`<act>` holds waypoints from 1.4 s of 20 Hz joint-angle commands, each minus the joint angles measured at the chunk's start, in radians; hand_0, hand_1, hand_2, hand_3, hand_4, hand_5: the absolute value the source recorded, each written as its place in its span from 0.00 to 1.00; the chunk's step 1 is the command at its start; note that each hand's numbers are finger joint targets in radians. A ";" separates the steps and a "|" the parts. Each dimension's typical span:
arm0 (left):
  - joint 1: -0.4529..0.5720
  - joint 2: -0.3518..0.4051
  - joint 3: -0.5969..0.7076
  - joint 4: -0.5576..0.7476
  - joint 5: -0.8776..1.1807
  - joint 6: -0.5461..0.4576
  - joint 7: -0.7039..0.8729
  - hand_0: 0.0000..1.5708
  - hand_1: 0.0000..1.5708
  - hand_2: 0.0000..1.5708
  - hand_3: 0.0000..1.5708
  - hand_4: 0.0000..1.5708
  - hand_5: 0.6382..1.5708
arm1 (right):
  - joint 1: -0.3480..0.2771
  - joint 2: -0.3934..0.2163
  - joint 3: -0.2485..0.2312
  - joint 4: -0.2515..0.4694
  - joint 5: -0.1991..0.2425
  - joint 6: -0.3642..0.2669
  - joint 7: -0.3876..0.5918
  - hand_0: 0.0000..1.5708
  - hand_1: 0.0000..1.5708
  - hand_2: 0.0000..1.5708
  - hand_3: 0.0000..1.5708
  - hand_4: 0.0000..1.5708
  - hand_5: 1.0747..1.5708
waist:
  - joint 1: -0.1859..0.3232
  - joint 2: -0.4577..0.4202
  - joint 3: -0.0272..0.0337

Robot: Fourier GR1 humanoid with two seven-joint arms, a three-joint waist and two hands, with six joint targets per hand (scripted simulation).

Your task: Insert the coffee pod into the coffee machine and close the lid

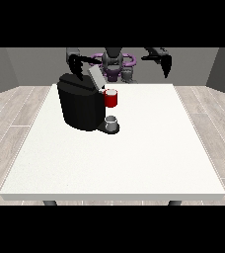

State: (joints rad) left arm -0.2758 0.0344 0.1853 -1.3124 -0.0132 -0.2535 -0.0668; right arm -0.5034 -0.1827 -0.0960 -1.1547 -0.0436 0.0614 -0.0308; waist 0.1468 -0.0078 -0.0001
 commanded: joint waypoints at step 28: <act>-0.001 0.067 -0.011 -0.028 0.039 0.058 -0.032 0.00 0.00 0.00 0.00 0.08 1.00 | -0.251 0.057 0.079 0.120 0.120 -0.010 -0.004 0.00 0.00 0.00 0.00 0.00 1.00 | -0.015 0.086 -0.0001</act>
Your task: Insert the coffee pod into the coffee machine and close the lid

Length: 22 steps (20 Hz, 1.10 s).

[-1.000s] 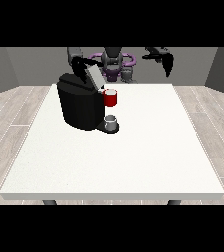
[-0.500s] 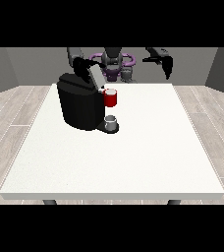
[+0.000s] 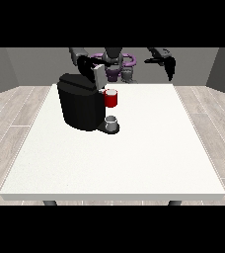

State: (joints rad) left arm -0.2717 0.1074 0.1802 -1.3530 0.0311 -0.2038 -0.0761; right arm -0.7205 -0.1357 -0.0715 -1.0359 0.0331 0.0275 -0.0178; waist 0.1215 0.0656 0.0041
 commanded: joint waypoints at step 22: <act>0.111 -0.014 -0.021 0.033 0.004 0.009 -0.055 0.00 0.00 0.00 0.00 0.13 1.00 | 0.194 0.134 0.190 -0.130 -0.084 0.028 -0.101 0.00 0.00 0.00 0.00 0.18 1.00 | -0.063 -0.177 -0.0038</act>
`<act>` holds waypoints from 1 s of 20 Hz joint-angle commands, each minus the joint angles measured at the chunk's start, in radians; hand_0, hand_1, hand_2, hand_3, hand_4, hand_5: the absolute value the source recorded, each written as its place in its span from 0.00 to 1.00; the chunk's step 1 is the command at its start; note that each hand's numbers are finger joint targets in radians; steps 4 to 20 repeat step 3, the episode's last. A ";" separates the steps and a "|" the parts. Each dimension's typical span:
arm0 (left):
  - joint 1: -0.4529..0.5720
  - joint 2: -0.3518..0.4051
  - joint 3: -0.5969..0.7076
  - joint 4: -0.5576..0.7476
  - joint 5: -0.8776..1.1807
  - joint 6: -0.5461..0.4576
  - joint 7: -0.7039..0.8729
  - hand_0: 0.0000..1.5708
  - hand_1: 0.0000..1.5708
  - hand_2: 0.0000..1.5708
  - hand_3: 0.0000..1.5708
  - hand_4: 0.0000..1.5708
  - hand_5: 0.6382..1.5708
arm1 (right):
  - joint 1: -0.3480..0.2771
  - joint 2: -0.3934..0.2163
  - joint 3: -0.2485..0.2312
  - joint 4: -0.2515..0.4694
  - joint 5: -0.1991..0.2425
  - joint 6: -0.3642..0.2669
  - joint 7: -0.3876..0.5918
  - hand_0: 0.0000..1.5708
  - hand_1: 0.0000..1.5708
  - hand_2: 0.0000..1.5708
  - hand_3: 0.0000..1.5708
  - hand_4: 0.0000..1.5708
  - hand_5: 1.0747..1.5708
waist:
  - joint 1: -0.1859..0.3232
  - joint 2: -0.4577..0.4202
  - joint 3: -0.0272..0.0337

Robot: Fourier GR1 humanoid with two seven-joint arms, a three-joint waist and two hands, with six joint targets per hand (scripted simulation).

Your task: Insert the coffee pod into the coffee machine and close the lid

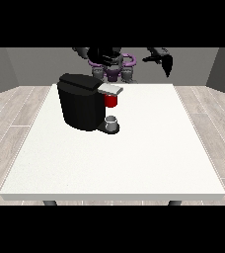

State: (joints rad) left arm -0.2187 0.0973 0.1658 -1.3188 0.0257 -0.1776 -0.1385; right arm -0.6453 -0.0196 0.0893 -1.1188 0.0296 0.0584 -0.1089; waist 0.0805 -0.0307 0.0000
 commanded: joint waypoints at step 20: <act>0.055 0.035 0.045 0.017 0.041 -0.037 -0.056 0.00 0.00 0.00 0.00 0.12 1.00 | 0.256 0.019 0.055 -0.069 -0.078 -0.015 -0.107 0.00 0.00 0.00 0.00 0.10 1.00 | -0.081 -0.052 0.0001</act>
